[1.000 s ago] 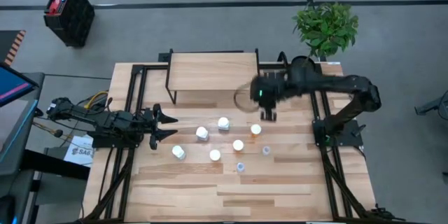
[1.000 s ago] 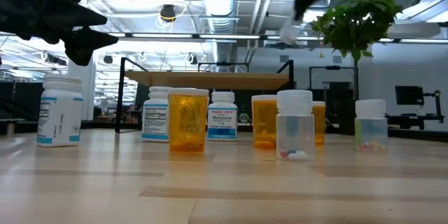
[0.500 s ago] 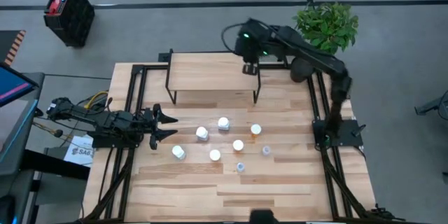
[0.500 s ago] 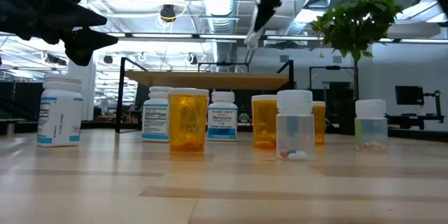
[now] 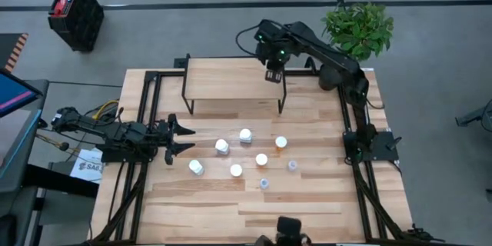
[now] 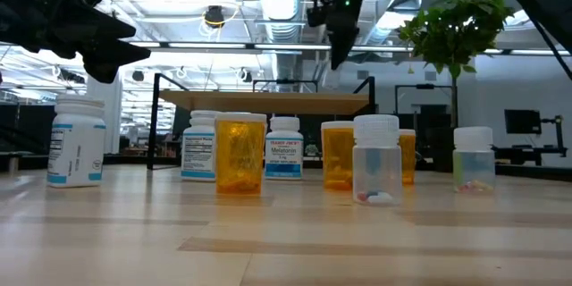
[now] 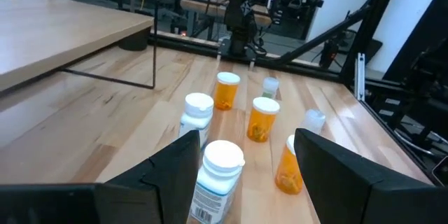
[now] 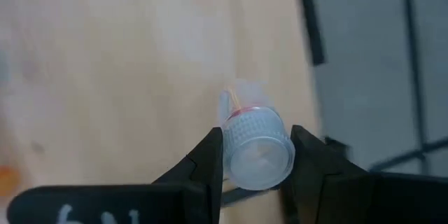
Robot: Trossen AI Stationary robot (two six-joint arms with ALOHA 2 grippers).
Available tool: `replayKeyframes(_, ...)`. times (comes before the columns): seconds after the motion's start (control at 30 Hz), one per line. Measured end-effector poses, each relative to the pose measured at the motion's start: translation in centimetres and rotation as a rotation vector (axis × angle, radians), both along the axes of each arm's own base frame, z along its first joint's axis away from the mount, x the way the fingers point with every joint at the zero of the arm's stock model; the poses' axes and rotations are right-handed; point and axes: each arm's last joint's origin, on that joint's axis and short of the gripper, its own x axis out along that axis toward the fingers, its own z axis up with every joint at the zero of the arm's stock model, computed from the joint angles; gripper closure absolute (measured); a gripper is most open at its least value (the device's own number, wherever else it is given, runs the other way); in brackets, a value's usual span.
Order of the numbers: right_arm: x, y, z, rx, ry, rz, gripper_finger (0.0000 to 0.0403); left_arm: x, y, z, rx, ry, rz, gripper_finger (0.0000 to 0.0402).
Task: Pick and place medicine bottles onto shelf by color
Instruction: Put the top transparent pill bottle on the shelf
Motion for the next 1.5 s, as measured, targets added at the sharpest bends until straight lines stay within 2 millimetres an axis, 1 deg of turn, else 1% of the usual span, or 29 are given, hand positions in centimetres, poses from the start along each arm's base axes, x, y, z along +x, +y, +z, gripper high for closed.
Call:
replayKeyframes(0.1, -0.3, 1.5, 0.5, 0.085, -0.002, 0.009, 0.0282, 0.0, 0.0, 0.0, 0.002, 0.002, -0.001, 0.0180)
replayKeyframes(0.2, -0.1, 2.9, 0.2, 0.137, 0.039, 0.004, 0.0282, 0.0, 0.0, 0.0, 0.002, 0.002, -0.003, 0.0180)
replayKeyframes(0.43, 0.9, 4.7, 0.1, 0.152, 0.037, 0.060, 0.0282, 0.0, 0.0, 0.0, 0.012, 0.002, -0.004, 0.0180)
replayKeyframes(0.6, 1.2, 5.1, 0.1, 0.152, 0.031, 0.057, 0.0282, 0.0, 0.0, 0.0, 0.012, 0.002, -0.004, 0.0180)
replayKeyframes(0.67, 1.3, 4.7, 0.2, 0.112, 0.013, 0.073, 0.0282, 0.0, 0.0, 0.0, 0.013, 0.002, -0.004, 0.0180)
replayKeyframes(0.8, 1.2, 2.6, 0.5, 0.042, -0.055, 0.073, 0.0282, 0.0, 0.0, 0.0, 0.027, 0.002, -0.006, 0.0180)
replayKeyframes(0.97, -0.2, -0.3, 0.6, 0.027, -0.070, 0.005, 0.0282, 0.0, 0.0, 0.0, 0.028, 0.002, -0.006, 0.0180)
replayKeyframes(1.13, -1.3, -2.3, -0.4, 0.077, -0.073, -0.038, 0.0282, 0.0, 0.0, 0.0, 0.034, 0.004, -0.007, 0.0180)
replayKeyframes(1.27, -1.6, -2.9, -0.9, 0.085, -0.068, -0.041, 0.0282, 0.0, 0.0, 0.0, 0.055, 0.005, -0.009, 0.0180)
replayKeyframes(1.5, -1.6, -2.8, -0.9, 0.098, -0.072, -0.036, 0.0280, 0.0, 0.0, 0.0, 0.055, 0.005, -0.008, 0.0180)
